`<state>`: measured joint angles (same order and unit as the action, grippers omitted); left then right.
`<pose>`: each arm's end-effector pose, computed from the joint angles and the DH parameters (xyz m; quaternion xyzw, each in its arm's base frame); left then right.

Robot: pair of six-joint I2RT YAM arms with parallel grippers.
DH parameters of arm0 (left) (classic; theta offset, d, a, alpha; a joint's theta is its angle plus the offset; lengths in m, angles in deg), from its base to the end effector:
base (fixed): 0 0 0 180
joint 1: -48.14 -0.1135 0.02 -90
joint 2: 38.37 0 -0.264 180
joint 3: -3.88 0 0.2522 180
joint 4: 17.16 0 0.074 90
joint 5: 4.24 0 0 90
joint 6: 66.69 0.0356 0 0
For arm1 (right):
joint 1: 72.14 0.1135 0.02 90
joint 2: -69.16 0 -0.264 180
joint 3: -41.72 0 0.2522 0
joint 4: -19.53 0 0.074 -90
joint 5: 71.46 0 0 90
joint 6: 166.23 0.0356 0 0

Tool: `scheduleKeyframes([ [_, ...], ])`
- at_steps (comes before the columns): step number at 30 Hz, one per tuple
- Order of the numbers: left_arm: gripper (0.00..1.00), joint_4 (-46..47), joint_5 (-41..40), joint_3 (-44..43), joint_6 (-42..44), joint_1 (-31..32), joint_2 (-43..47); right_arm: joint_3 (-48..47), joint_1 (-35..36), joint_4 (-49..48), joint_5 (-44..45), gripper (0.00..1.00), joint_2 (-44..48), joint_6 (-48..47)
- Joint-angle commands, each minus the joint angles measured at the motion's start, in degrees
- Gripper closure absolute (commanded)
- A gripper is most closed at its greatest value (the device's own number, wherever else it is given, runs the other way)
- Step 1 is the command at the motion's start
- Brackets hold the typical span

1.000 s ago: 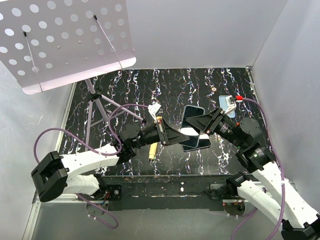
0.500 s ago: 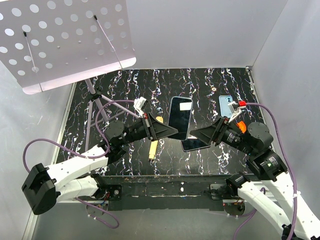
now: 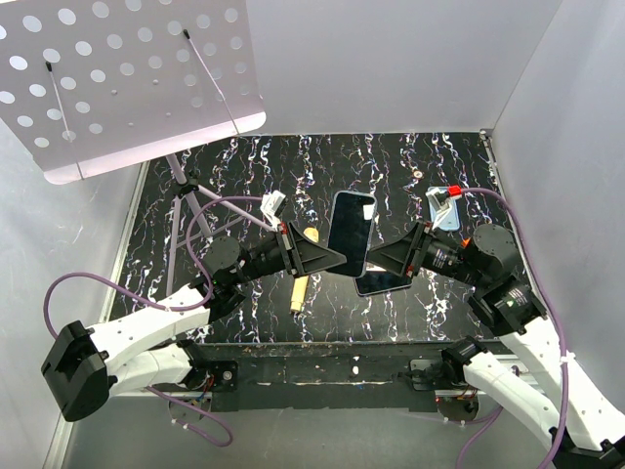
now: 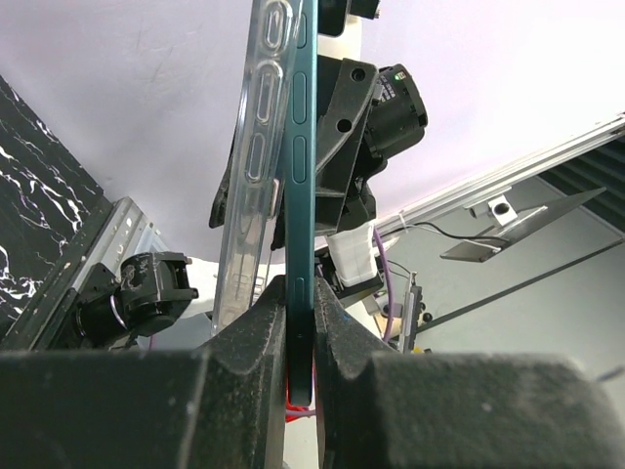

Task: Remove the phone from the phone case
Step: Remove the phone case from the phone, then place the phone case at the center of the board.

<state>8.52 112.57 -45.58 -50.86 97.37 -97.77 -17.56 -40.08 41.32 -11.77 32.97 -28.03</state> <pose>0.1418 -0.1891 0.3259 0.0537 0.6132 -0.7492 0.2445 0.1122 0.0915 0.3707 -0.0904 0.6943 0.5846 0.4099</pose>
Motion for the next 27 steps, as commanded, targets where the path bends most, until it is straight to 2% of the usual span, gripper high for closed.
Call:
scheduleKeyframes([
  [1, 1.0, 4.15, 0.79, -0.68, -0.1, -0.28, 1.21, 0.16, 0.64, -6.97, -2.04, 0.62, -0.9, 0.84],
  [8, 1.0, 4.86, 0.97, -0.68, -0.54, -0.45, 0.6, 1.57, 1.26, -10.4, -1.69, 0.7, -2.4, 0.92],
  [10, 1.0, 5.12, 1.14, -0.68, -0.54, -0.37, 0.6, 2.01, 1.35, -11.11, -1.6, 0.79, -3.36, 0.84],
  [12, 1.0, 5.21, 1.49, -0.6, -0.36, -0.37, 0.51, 2.1, 1.43, -10.67, -0.99, 0.97, -4.42, 0.66],
  [16, 1.0, 2.24, 2.54, -0.51, 2.35, -0.54, 2.26, -1.23, 1.35, 2.91, 10.67, 0.99, -5.74, -3.11],
  [19, 1.0, -7.58, 2.64, -1.3, 9.37, -0.45, 6.12, -7.89, 0.3, 22.06, 25.77, 0.99, -9.85, -8.38],
  [21, 1.0, -16.82, 1.24, -2.0, 15.34, -0.54, 10.24, -11.86, -1.9, 29.55, 33.16, 0.99, -14.16, -11.54],
  [27, 1.0, -42.56, -5.35, -3.58, 32.49, -0.72, 21.24, -22.49, -16.21, 40.81, 37.41, 0.99, -24.97, -26.55],
])
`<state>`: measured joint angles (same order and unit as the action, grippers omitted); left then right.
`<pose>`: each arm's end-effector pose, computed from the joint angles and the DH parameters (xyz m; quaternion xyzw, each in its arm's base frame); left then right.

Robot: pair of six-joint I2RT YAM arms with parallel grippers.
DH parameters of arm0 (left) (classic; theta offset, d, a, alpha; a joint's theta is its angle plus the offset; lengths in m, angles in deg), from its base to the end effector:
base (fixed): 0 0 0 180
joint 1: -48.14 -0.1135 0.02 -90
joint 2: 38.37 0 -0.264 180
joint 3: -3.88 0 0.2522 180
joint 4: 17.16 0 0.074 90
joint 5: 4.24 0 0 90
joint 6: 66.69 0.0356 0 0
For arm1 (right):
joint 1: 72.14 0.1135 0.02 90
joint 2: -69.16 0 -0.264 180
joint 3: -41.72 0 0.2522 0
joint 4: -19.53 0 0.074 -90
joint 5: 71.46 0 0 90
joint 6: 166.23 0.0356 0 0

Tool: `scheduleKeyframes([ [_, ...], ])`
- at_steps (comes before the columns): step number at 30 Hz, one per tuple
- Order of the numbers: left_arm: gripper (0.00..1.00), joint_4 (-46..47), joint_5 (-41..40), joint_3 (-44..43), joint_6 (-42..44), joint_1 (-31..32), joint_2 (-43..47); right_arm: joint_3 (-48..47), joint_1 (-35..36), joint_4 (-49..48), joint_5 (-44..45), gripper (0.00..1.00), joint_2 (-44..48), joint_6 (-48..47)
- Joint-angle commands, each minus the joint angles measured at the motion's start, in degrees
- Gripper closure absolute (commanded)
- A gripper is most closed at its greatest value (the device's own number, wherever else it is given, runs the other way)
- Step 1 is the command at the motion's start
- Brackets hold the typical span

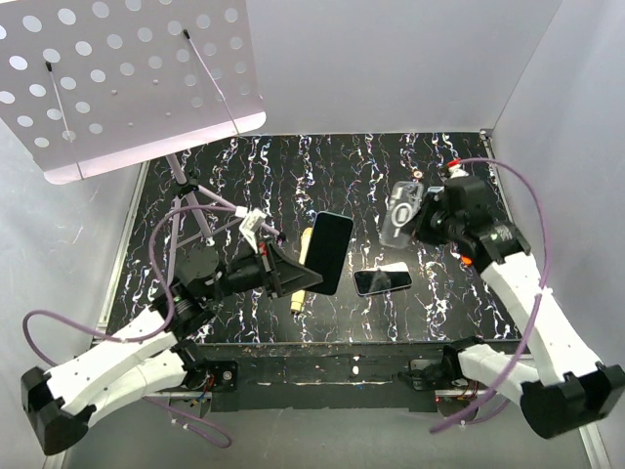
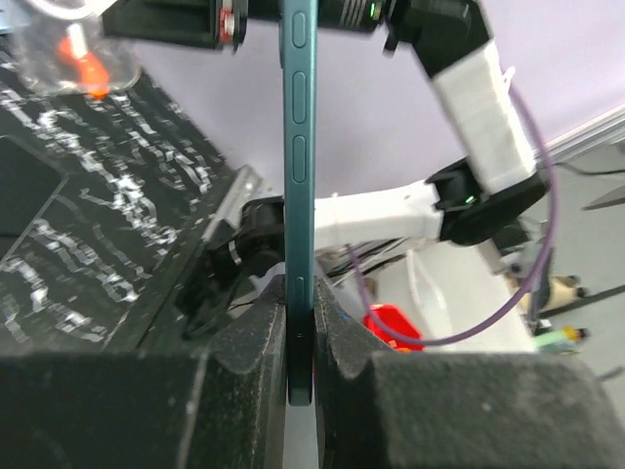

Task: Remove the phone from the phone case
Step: Place the phone case at the center of the board.

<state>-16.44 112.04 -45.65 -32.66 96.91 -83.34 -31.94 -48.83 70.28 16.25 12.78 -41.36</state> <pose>0.1134 -0.1534 0.3299 0.1264 0.6654 -0.6634 0.3180 0.1887 0.0828 0.3478 0.0793 0.8771 0.2456 0.4052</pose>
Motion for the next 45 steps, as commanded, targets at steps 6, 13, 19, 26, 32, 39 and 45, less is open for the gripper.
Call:
scheduleKeyframes([
  [6, 1.0, -30.2, -7.83, -4.31, 23.43, -0.17, 15.25, -20.16, -19.68, 19.16, 13.8, 0.99, -20.23, -30.54],
  [13, 1.0, -37.5, -6.42, -6.5, 29.24, -0.26, 20.01, -34.04, -27.88, 20.58, 9.5, 0.99, -37.55, -37.13],
  [19, 1.0, -43.04, -5.8, -7.91, 33.63, -0.26, 22.91, -38.54, -28.41, 16.72, 5.02, 0.99, -47.76, -40.67],
  [26, 1.0, -45.5, -5.63, -8.97, 36.8, -0.17, 24.49, -40.12, -28.5, 11.17, -2.72, 0.99, -53.39, -41.99],
  [32, 1.0, -45.59, -6.42, -8.7, 38.12, -0.26, 25.46, -41.44, -28.67, 12.49, -1.68, 0.99, -56.82, -43.31],
  [39, 1.0, -46.03, -6.95, -8.79, 38.74, -0.17, 26.16, -42.49, -29.29, 12.57, -3.43, 0.99, -58.75, -43.4],
  [45, 1.0, -46.82, -7.39, -9.06, 39.35, -0.17, 26.34, -43.11, -29.29, 12.4, -3.61, 0.99, -60.07, -43.13],
])
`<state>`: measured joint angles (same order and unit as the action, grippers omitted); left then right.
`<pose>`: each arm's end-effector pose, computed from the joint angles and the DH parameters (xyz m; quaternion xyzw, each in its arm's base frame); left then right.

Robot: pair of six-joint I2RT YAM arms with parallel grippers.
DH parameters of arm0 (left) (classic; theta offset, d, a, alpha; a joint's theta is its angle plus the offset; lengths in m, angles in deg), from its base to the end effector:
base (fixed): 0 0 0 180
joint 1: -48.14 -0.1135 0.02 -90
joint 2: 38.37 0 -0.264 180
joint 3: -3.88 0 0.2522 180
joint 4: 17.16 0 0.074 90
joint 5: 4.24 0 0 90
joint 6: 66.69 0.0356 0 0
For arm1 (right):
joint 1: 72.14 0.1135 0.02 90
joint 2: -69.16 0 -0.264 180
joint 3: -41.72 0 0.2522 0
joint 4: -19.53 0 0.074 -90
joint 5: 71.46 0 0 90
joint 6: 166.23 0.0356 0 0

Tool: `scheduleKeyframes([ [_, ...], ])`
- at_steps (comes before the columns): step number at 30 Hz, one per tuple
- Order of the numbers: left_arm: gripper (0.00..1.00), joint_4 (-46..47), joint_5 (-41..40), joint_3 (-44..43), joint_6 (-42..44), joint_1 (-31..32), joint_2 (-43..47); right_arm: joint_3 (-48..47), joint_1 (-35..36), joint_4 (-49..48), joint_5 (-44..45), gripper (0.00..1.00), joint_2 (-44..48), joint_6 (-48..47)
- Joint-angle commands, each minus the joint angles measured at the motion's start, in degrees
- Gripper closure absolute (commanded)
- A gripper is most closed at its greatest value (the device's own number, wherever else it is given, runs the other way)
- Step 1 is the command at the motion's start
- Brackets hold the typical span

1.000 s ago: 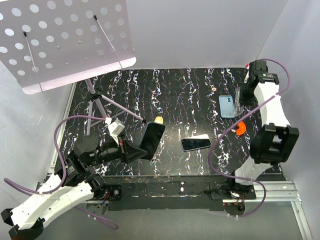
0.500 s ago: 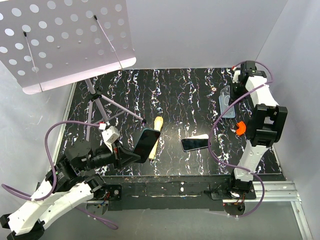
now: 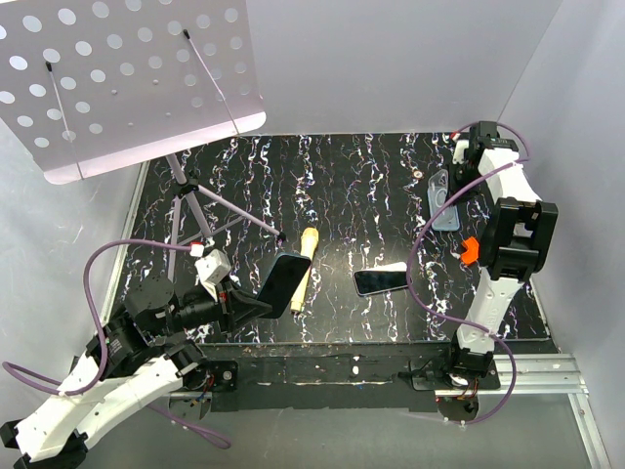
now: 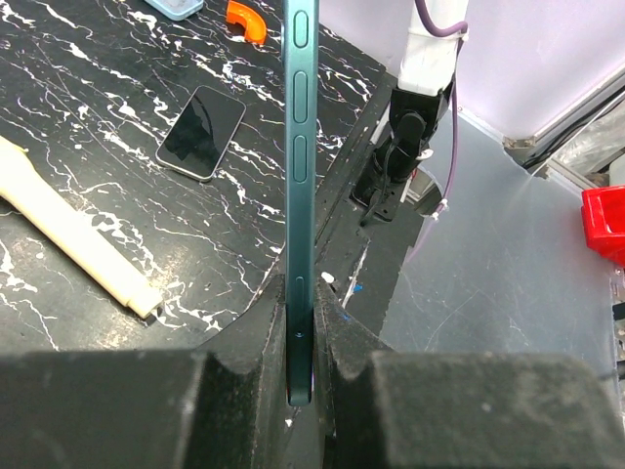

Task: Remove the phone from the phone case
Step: Place the phone case at the center of the board.

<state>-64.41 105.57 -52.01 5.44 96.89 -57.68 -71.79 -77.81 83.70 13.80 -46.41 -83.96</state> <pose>0.0430 -0.0674 0.3312 0.3077 0.7017 -0.4560 0.4528 0.4283 -0.0396 0.2424 -0.0261 0.9774 0.0162 0.2091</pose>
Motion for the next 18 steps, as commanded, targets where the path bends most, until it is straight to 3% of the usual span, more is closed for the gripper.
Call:
scheduleKeyframes([
  [1, 1.0, 1.07, -0.92, -2.78, 1.26, -0.15, 0.68, -3.35, -0.48, -1.02, -1.07, 0.99, -1.15, -0.36],
  [11, 1.0, 0.01, -1.09, -3.22, 1.17, -0.24, 1.03, -3.26, -1.45, -1.72, -0.9, 0.92, -3.78, 0.78],
  [18, 1.0, -0.78, -1.62, -3.4, 0.56, -0.24, 1.38, -5.02, -1.62, -1.11, 1.74, 0.68, -4.05, 1.75],
])
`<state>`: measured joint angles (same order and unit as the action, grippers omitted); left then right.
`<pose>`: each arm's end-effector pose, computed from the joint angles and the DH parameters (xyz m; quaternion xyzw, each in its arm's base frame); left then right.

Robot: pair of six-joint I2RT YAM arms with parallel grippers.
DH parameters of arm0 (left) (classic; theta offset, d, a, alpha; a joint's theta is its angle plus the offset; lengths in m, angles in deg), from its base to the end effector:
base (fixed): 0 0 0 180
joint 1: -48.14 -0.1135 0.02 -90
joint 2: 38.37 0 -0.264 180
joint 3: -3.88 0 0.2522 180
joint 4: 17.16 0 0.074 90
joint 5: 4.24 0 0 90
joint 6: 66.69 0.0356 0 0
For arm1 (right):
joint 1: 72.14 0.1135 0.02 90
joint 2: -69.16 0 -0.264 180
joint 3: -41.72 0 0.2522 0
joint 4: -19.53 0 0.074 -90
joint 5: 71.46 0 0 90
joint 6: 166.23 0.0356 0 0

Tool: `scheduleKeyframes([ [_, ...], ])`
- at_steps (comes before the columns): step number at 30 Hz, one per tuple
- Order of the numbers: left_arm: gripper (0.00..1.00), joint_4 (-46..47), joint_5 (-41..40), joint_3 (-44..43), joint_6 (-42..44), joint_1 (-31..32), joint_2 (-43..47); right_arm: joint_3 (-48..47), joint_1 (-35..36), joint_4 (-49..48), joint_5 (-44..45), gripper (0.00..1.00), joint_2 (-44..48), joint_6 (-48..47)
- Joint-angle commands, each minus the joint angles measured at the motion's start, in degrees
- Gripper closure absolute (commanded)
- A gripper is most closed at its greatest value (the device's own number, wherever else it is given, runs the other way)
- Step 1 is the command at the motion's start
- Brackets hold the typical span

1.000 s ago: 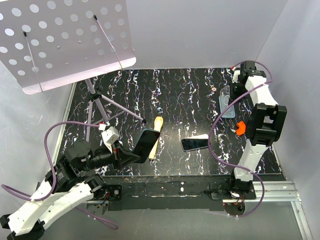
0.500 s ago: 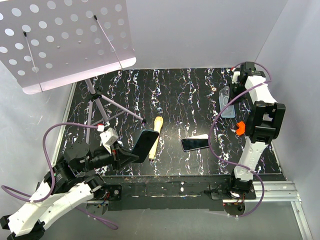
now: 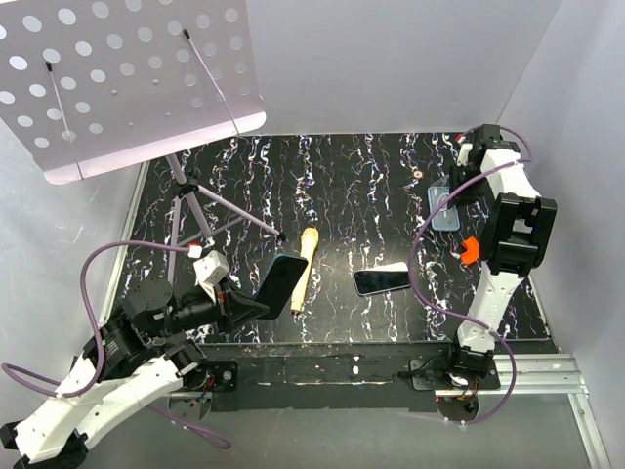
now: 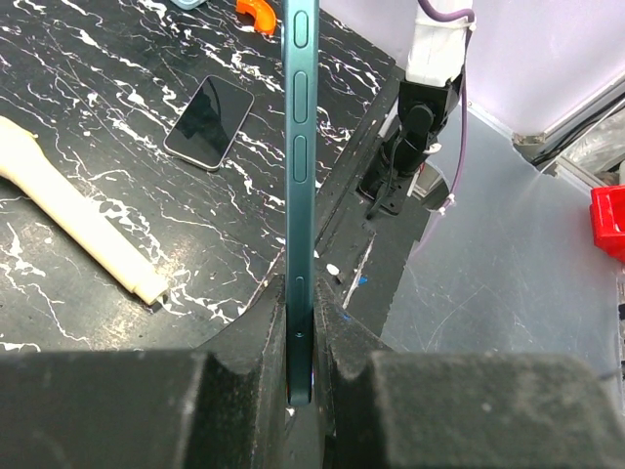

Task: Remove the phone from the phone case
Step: Place the phone case at the center of the board, then place the phone at the center of the board.

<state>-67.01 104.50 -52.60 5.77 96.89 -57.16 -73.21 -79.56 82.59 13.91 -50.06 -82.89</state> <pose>0.0408 -0.0639 0.3300 0.3050 0.7118 -0.4450 0.4497 0.4392 -0.0543 0.2240 -0.0014 0.9798 0.0153 0.1996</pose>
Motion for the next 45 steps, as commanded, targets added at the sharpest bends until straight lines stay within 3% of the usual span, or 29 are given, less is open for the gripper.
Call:
scheduleKeyframes([
  [1, 1.0, 1.82, -0.55, -2.98, -0.04, -0.24, 0.86, -4.12, 0.21, 0.18, 2.42, 0.65, -0.14, 1.03],
  [4, 1.0, 1.82, -0.64, -2.9, -0.65, -0.24, 0.77, -5.79, 0.3, 1.14, 4.36, 0.58, 1.18, 3.04],
  [5, 1.0, 1.82, -0.64, -2.81, -1.0, -0.24, 0.68, -7.1, 0.39, 2.11, 6.36, 0.52, 1.79, 4.1],
  [7, 1.0, 1.99, -0.64, -2.72, -1.44, -0.24, -0.02, -8.69, 0.56, 4.22, 9.7, 0.25, 3.81, 6.21],
  [10, 1.0, 2.08, -1.08, -2.55, -1.62, -0.24, -1.07, -8.96, 1.44, 7.64, 15.07, 0.18, 8.46, 13.3],
  [13, 1.0, 2.17, -2.13, -1.41, -1.62, -0.24, -2.13, 1.36, 5.47, 3.46, 10.53, 0.16, 20.13, 19.91],
  [16, 1.0, 2.52, -3.45, 0.09, -1.8, -0.24, -4.06, 17.0, 16.53, -5.32, 11.38, 0.15, 32.7, 25.97],
  [19, 1.0, 3.66, -3.45, 0.62, -1.8, -0.24, -7.04, 28.71, 23.22, -9.64, 9.29, 0.14, 42.02, 32.91],
  [24, 1.0, 6.82, -3.88, 0.18, 1.27, -0.24, -16.52, 45.6, 25.09, -17.92, -0.56, 0.14, 56.61, 41.54],
  [30, 1.0, 8.94, -3.63, -5.43, 9.35, -0.24, -35.58, 43.25, 25.09, -8.71, 7.94, 0.12, 71.91, 38.66],
  [37, 1.0, 7.53, -3.1, -16.94, 22.45, -0.67, -58.44, 38.24, 25.09, -1.67, 17.45, 0.04, 87.12, 36.45],
  [45, 1.0, -4.32, -9.69, -39.34, 33.35, -2.17, -84.9, 33.41, 25.0, 3.26, 12.98, 0.02, 91.97, 37.15],
])
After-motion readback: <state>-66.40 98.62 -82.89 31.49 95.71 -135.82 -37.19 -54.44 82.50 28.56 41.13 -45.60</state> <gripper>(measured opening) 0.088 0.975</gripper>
